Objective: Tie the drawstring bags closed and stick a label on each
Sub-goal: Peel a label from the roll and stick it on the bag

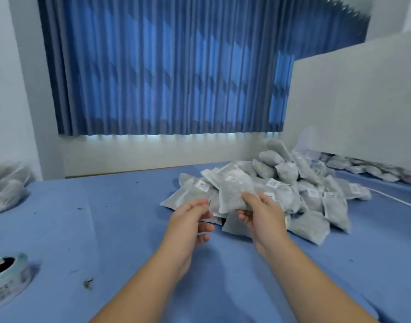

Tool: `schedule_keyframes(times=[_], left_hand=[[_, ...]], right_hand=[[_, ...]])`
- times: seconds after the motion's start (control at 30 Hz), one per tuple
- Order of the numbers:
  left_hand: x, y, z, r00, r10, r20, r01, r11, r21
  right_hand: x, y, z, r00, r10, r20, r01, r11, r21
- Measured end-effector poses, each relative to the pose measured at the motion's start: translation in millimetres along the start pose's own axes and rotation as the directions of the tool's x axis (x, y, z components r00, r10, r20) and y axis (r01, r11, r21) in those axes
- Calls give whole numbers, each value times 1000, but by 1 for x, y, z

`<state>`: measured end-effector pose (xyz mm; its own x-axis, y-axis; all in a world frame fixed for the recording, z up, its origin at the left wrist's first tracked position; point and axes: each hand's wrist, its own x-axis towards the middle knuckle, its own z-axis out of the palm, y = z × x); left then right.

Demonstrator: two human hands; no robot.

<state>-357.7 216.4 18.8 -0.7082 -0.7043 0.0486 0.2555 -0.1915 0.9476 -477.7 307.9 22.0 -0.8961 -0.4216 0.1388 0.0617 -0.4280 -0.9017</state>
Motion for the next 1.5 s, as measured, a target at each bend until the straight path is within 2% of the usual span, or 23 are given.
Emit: schedule_keyframes(times=[0.1,0.17,0.3,0.47,0.63,0.77,0.9,1.07,1.37,1.5], left_hand=[[1,2,24,999,2,42,-1,999,-44],[0,3,31,998,9,59,-6,998,-63],[-5,4,19,999,10,50,-8,1000,-28],[-5,3,-10,999,-3,-48,1,1000,-27],[-7,-1,-26,997,-27,-68,26,999,-26],[-12,-4,-22,997,-76,-33,74,996,-44],[-18,0,-26,997,-80,0,80,997,-1],[-31,12,-60,996,-60,-64,66,993,97],[-78,68,-192,961,15,-276,97,917,387],[-100,94,-256,913,105,-393,142,824,548]], right_hand=[[32,-39,-1,999,-35,12,33,988,153],[51,-56,-4,1000,4,-13,-2,987,163],[63,-52,-11,989,129,-66,-128,991,29],[57,-16,-12,968,219,-123,-232,967,-103],[55,-3,-25,957,148,-249,-210,947,-243],[48,5,-41,964,78,-255,-164,928,-335],[30,18,-30,989,37,-142,-93,907,-410],[-3,48,25,992,35,124,39,837,-546],[-76,115,158,857,140,497,161,842,-515],[-114,135,213,792,90,604,283,823,-493]])
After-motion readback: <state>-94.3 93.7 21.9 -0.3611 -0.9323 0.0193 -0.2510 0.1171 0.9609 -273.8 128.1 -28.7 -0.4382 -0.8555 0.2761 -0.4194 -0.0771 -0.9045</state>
